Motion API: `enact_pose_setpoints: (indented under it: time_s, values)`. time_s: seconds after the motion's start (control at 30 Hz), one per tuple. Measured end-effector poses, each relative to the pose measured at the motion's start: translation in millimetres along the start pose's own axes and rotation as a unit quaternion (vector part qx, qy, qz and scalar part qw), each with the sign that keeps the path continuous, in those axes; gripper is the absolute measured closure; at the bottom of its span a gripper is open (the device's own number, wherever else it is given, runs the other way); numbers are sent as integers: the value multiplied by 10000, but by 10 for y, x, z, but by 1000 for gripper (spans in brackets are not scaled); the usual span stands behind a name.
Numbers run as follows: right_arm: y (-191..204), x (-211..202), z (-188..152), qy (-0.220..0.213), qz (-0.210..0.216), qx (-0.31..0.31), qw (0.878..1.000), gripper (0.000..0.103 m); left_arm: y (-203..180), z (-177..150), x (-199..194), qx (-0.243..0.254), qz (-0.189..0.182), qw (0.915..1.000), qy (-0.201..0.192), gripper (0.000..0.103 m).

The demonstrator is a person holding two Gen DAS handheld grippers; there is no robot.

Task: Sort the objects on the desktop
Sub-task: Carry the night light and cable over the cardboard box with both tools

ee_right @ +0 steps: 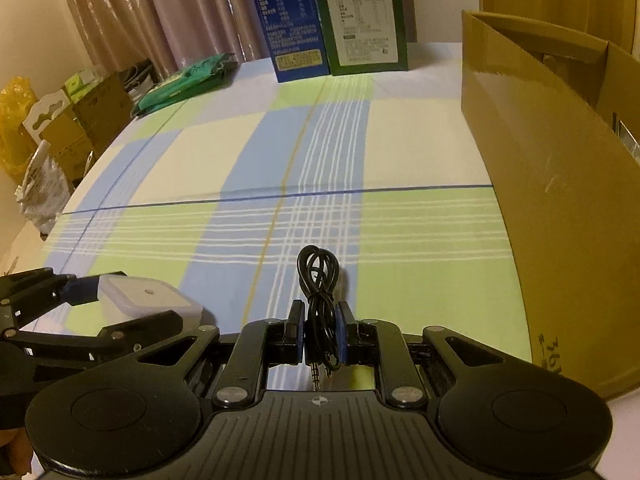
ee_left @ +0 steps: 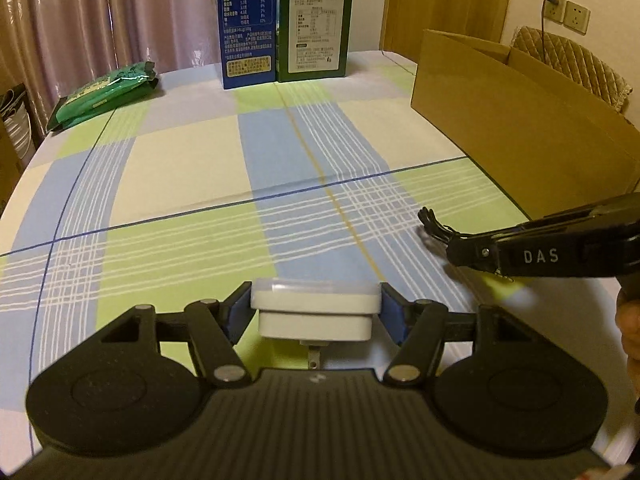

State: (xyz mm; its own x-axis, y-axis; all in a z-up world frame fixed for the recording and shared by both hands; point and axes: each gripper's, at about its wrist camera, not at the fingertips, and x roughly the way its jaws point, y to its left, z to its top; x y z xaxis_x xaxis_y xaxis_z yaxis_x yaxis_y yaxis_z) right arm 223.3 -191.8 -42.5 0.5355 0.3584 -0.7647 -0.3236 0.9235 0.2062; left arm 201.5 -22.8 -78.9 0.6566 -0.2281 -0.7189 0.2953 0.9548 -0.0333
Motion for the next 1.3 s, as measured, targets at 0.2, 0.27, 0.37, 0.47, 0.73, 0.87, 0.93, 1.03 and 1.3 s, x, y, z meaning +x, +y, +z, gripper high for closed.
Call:
enact_pose_setpoints:
  time_s: [0.2, 0.27, 0.37, 0.47, 0.73, 0.87, 0.93, 1.03, 1.3]
  values:
    - [4, 29, -8, 16, 68, 42, 10000, 91, -42, -5, 43, 203, 91, 9997, -56, 38]
    - [2, 34, -5, 6, 85, 60, 9999, 91, -47, 6, 46, 229, 93, 9996, -149, 34]
    - [-11, 36, 3, -16, 90, 131, 9999, 91, -45, 25, 87, 210, 49, 9997, -131, 34]
    - [-15, 33, 5, -23, 86, 134, 9999, 91, -60, 21, 125, 215, 29, 9998, -49, 35]
    - [18, 36, 4, -6, 108, 83, 9999, 91, -95, 8, 117, 221, 137, 9997, -5, 43]
    - [26, 12, 2, -47, 80, 47, 9999, 91, -100, 9, 96, 185, 152, 9997, -6, 43]
    - [34, -15, 2, -96, 59, 15, 9999, 91, -89, 18, 74, 107, 105, 9999, -38, 43]
    - [46, -52, 9, -168, 36, -24, 9998, 91, -71, 37, 14, -13, 48, 9999, -102, 43]
    - [110, -269, -113, -379, -35, -68, 9993, 91, -86, 54, -241, -229, 100, 9993, -284, 43]
